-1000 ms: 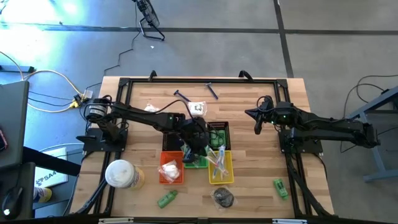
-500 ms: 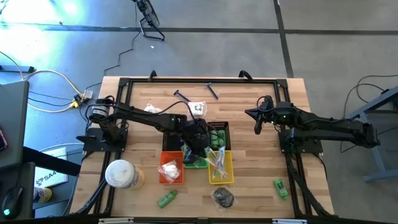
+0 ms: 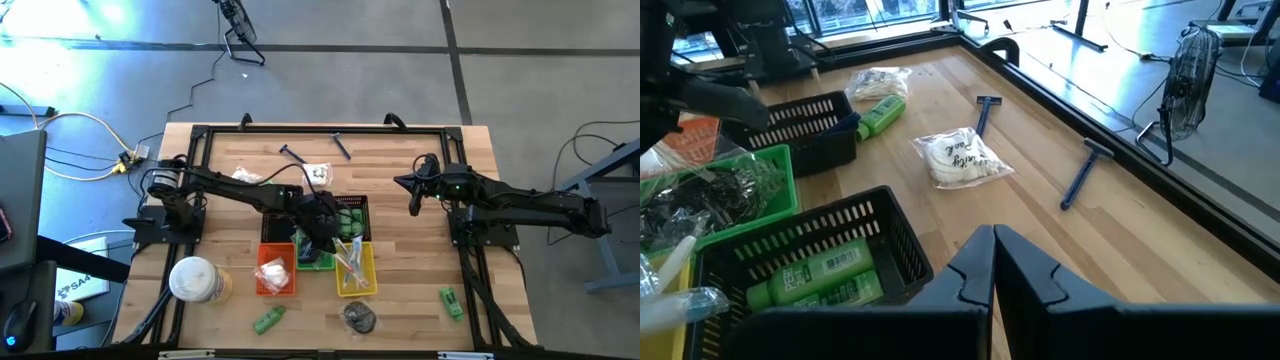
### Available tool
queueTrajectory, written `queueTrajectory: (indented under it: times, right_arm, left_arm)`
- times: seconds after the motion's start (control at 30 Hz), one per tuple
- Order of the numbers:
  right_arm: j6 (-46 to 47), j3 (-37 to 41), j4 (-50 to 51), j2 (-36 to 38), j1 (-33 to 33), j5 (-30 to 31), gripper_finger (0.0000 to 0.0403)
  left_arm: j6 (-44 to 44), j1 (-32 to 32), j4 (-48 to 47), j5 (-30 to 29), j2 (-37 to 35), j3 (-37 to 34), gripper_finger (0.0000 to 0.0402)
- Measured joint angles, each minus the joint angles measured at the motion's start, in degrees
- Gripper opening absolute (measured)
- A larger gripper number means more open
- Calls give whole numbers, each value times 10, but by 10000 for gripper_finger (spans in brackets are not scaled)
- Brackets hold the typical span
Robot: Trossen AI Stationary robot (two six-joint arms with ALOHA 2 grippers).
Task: Pick & Place Travel size toiletries
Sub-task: Put the orange toothbrush into the yellow bin
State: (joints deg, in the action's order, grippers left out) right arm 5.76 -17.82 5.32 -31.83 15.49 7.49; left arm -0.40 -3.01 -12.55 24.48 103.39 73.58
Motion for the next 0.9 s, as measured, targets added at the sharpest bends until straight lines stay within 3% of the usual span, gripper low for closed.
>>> queueTrajectory:
  times: [0.2, 0.43, 0.63, 0.9]
  right_arm:
    - [0, 0, 0, 0, 0, 0, 2]
    - [0, 0, 1, 0, 0, 0, 2]
    - [0, 0, 5, 0, 0, 0, 2]
    - [0, 0, 9, 0, 0, -1, 2]
  left_arm:
    - [2, 0, 25, -30, 0, 0, 71]
    - [17, 0, 28, -106, 0, 0, 144]
    - [20, 0, 28, -190, 0, 0, 150]
    - [32, 0, 23, -175, 0, 0, 150]
